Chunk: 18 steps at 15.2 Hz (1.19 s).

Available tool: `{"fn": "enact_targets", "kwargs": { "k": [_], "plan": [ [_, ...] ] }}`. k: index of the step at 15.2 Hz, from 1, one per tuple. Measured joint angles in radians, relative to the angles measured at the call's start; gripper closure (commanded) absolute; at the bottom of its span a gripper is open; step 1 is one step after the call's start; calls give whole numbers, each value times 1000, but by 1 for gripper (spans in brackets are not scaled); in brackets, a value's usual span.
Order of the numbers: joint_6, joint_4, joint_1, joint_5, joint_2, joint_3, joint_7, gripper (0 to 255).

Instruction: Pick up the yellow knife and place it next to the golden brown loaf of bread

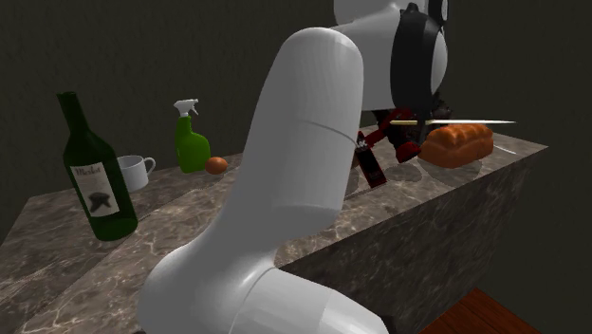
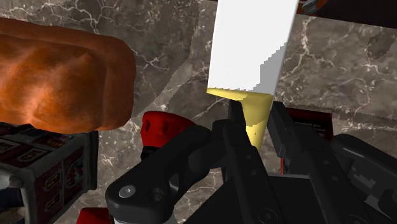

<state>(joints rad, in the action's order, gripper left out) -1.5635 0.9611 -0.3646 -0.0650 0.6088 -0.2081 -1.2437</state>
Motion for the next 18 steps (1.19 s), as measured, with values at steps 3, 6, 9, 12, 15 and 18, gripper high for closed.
{"fn": "enact_targets", "kwargs": {
  "k": [3,6,9,12,15,18],
  "plan": [
    [-49,58,0,-1,-9,0,2,255],
    [-92,113,5,-4,-21,0,9,255],
    [-141,171,10,-6,-29,1,16,255],
    [-184,218,11,-7,-34,1,20,255],
    [-227,267,14,-9,-38,1,27,255],
    [-263,306,16,-10,-40,2,32,255]
  ]
}}
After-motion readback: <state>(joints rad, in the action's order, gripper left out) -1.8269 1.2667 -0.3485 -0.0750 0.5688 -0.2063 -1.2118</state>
